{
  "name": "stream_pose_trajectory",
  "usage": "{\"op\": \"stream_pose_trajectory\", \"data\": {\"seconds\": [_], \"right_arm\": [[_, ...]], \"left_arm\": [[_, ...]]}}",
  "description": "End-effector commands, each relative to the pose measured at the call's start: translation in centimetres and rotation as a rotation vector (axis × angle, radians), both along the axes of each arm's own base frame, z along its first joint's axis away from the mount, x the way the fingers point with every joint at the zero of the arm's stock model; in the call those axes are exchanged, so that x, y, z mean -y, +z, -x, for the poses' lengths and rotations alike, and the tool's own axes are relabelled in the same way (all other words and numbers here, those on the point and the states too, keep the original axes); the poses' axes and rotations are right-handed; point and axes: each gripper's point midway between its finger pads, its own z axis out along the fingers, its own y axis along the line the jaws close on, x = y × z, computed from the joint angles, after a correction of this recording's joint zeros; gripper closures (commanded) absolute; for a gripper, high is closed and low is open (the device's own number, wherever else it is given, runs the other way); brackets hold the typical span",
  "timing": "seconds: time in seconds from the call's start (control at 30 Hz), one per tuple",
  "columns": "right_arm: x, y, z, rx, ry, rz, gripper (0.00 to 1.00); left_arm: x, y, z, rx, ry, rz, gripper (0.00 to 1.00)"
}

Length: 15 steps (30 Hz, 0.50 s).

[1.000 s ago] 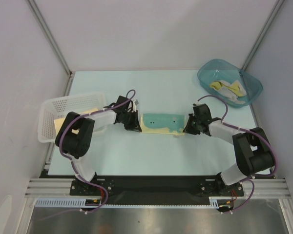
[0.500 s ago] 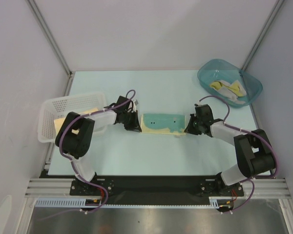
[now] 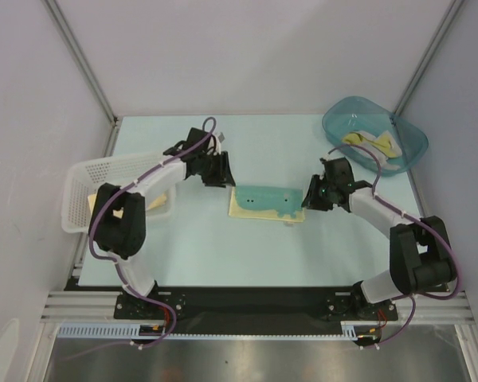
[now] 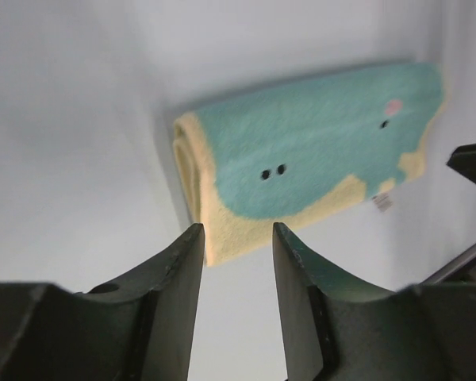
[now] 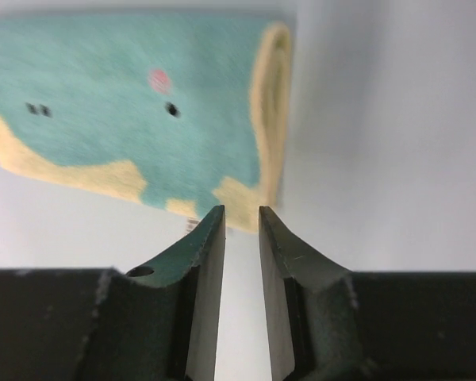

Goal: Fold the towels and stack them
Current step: Fold the towel

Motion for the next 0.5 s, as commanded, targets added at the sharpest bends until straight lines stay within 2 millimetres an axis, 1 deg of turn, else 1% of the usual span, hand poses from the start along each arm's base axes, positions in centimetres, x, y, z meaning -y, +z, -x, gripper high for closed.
{"op": "stream_pose_trajectory", "data": {"seconds": [0.0,0.03,0.07,0.1,0.13,0.17,0.2,0.27,0.3,0.33,0.43,0.47], "right_arm": [[-1.3,4.2,-2.0,0.077,0.041,-0.058,0.73],[-1.7,4.4,-2.2,0.077,0.054,-0.076,0.73],[-2.7,5.1,-2.6,0.087,0.088,-0.122,0.74],[-3.5,4.9,-2.8,0.077,0.114,-0.156,0.74],[-4.4,5.3,-3.0,0.087,0.141,-0.197,0.74],[-5.7,6.0,-3.4,0.113,0.194,-0.265,0.74],[-6.2,5.2,-3.5,0.09,0.207,-0.288,0.73],[-7.3,4.9,-3.6,0.1,0.258,-0.337,0.73],[-7.4,4.3,-3.5,0.092,0.271,-0.341,0.73],[-7.2,2.4,-3.0,0.056,0.282,-0.329,0.73],[-6.5,-0.2,-2.4,0.021,0.311,-0.308,0.76],[-5.8,-2.0,-1.9,-0.02,0.288,-0.286,0.76]], "left_arm": [[1.9,4.0,-1.9,0.098,-0.077,0.1,0.56],[2.5,3.7,-2.1,0.089,-0.094,0.128,0.6],[3.4,3.8,-1.9,0.075,-0.126,0.173,0.61],[3.8,3.7,-2.2,0.078,-0.13,0.189,0.63],[4.1,3.3,-2.5,0.074,-0.131,0.193,0.64],[4.2,2.2,-2.7,0.052,-0.129,0.19,0.65],[4.4,1.7,-3.0,0.051,-0.132,0.191,0.65],[4.5,0.8,-3.4,0.046,-0.135,0.19,0.66],[4.4,-0.3,-3.6,0.035,-0.131,0.175,0.66],[4.4,-0.7,-3.8,0.033,-0.13,0.168,0.67],[4.0,-2.6,-4.5,0.032,-0.118,0.129,0.68],[3.8,-2.9,-4.8,0.042,-0.116,0.119,0.69]]}}
